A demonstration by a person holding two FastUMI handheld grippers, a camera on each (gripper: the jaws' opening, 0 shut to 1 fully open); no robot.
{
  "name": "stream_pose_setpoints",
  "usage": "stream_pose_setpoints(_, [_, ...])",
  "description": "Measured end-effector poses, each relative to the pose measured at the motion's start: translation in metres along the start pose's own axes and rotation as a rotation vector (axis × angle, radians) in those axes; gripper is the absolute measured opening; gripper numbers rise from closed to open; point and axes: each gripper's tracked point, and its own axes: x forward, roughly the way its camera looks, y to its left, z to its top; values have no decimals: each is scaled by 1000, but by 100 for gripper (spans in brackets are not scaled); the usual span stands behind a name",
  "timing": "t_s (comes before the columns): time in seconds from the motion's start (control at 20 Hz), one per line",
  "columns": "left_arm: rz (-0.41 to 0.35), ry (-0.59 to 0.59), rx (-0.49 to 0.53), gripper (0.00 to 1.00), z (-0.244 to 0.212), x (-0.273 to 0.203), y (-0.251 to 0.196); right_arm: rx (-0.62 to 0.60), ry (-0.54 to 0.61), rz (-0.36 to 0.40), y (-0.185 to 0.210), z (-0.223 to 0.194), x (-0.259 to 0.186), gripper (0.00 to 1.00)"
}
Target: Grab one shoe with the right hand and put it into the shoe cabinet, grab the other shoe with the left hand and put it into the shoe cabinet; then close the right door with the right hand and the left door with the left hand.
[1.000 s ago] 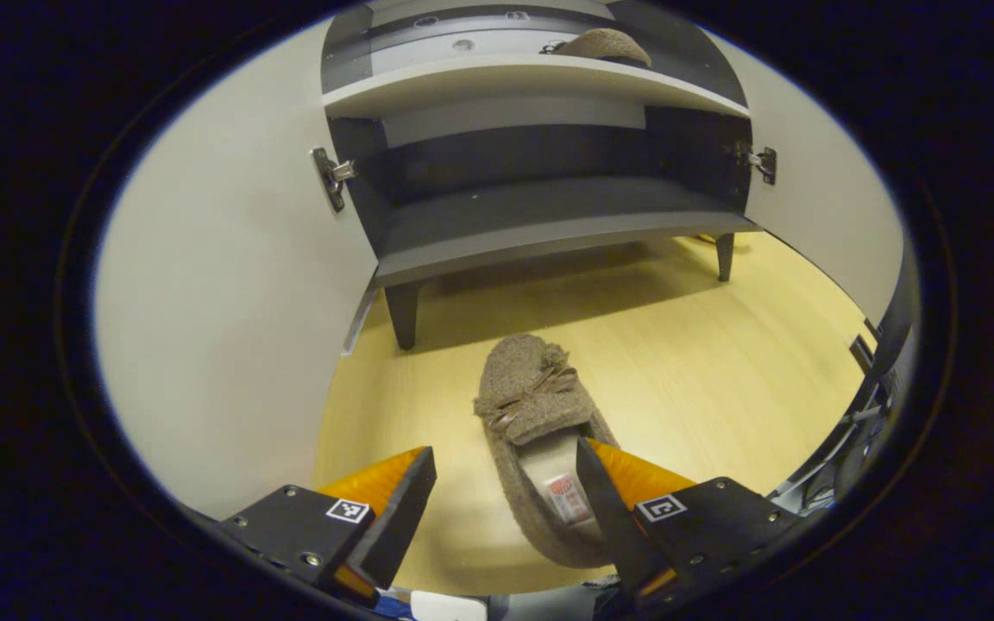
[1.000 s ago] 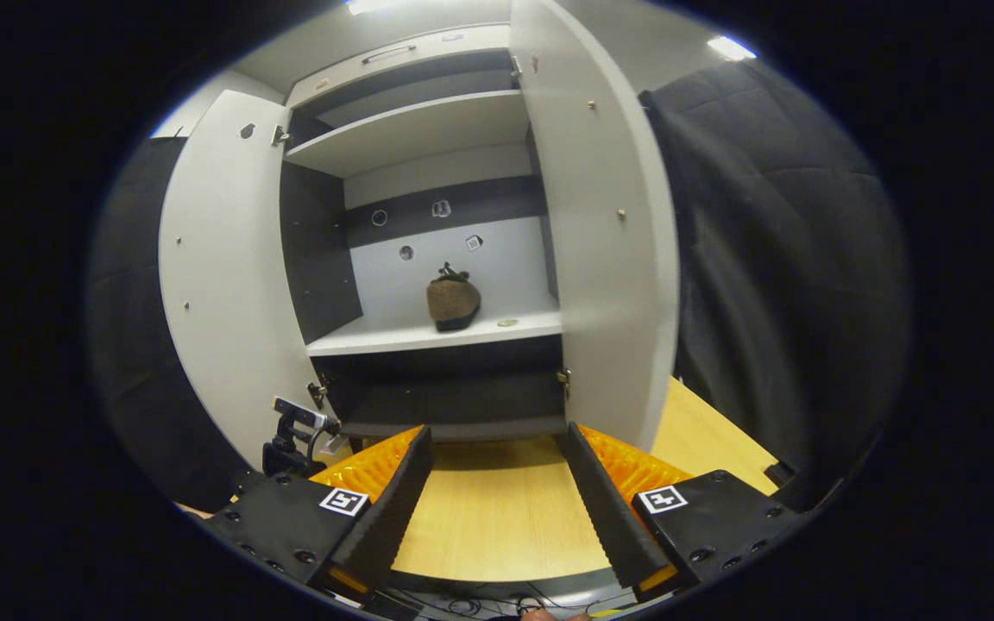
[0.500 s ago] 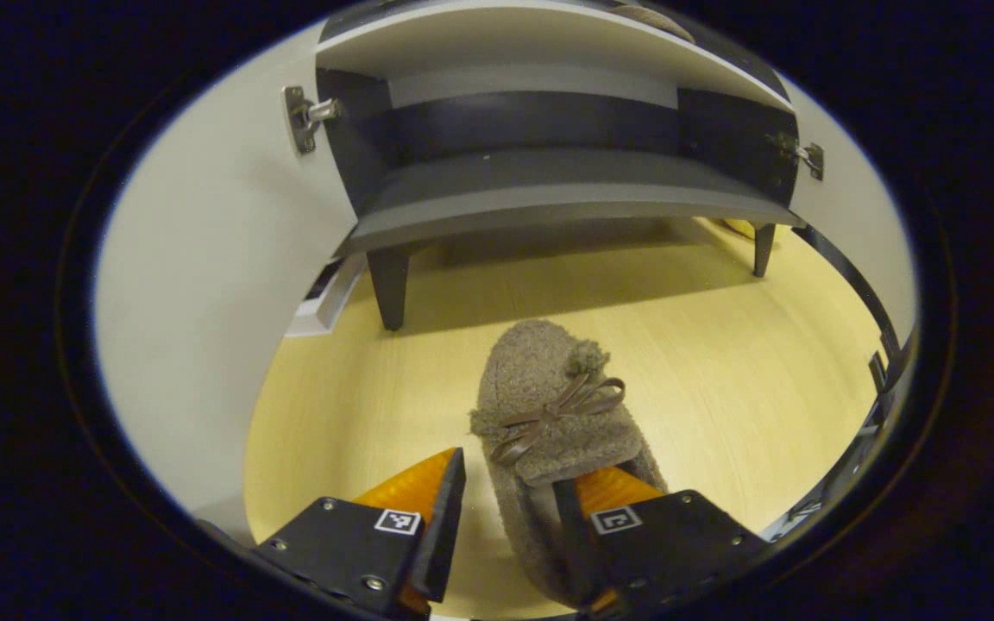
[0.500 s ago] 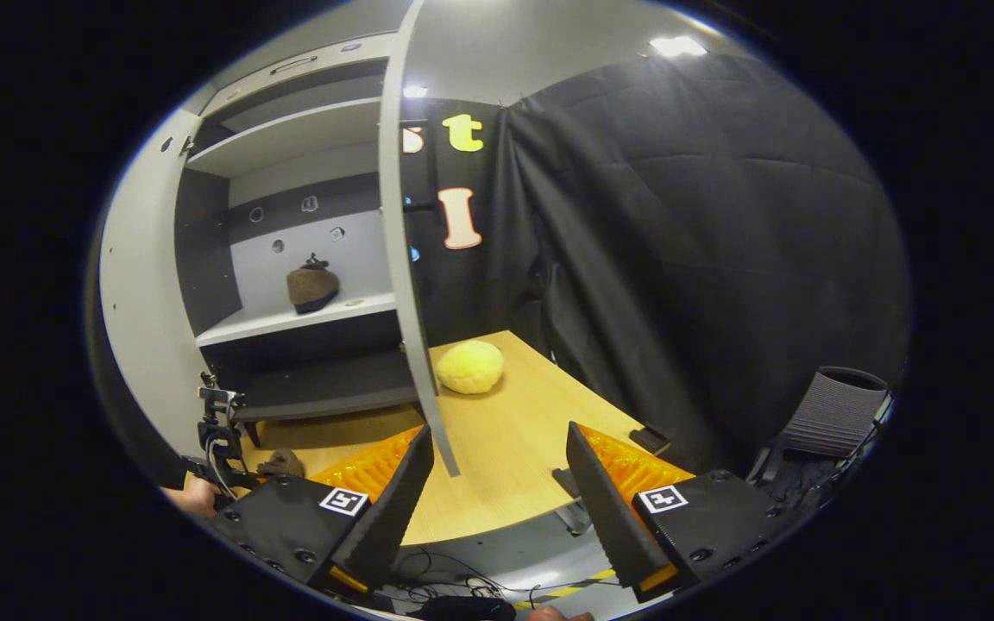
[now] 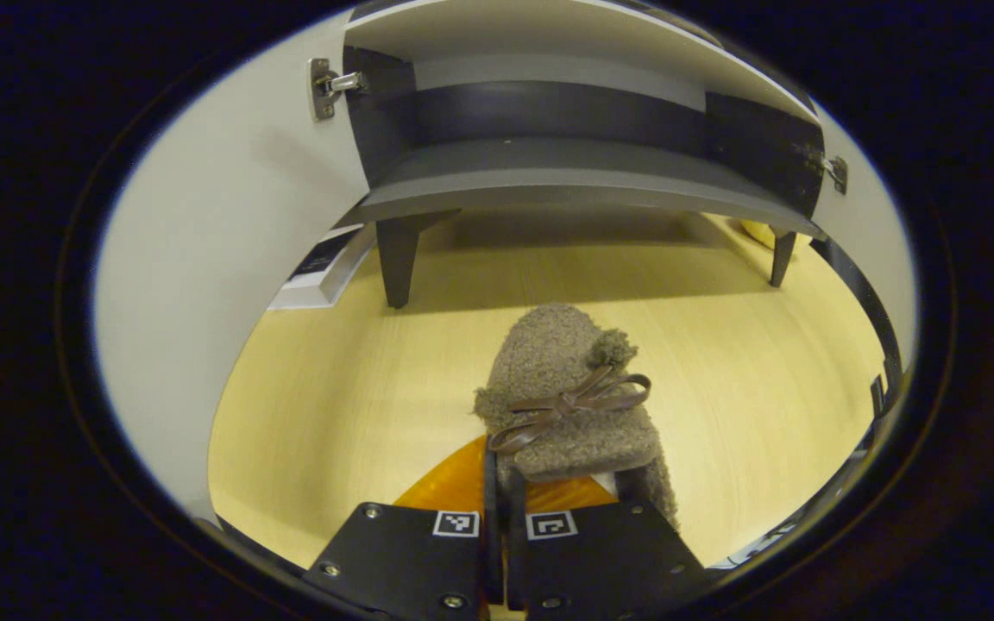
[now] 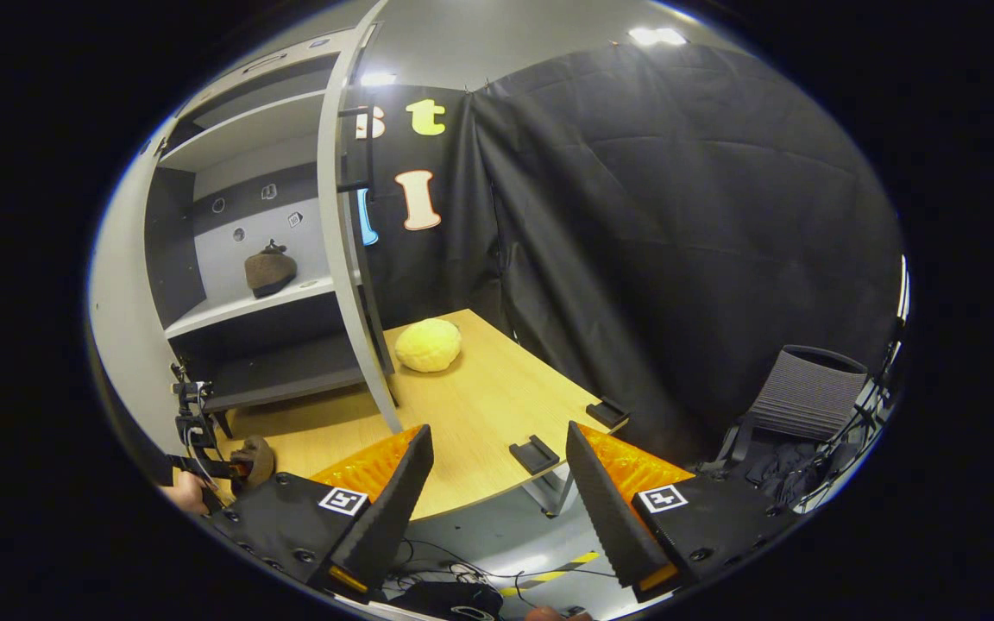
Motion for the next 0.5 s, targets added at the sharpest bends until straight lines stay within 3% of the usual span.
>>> stream_pose_setpoints(0.1, [-27,10,-42,2,-2,0,-3,-11,-7,7,4,2,2,98])
stream_pose_setpoints(0.2, [-28,2,-33,2,-2,-3,-3,-13,1,16,6,0,4,93])
stream_pose_setpoints(0.5, [-77,-12,-75,2,9,-8,-5,-15,-14,9,1,14,18,98])
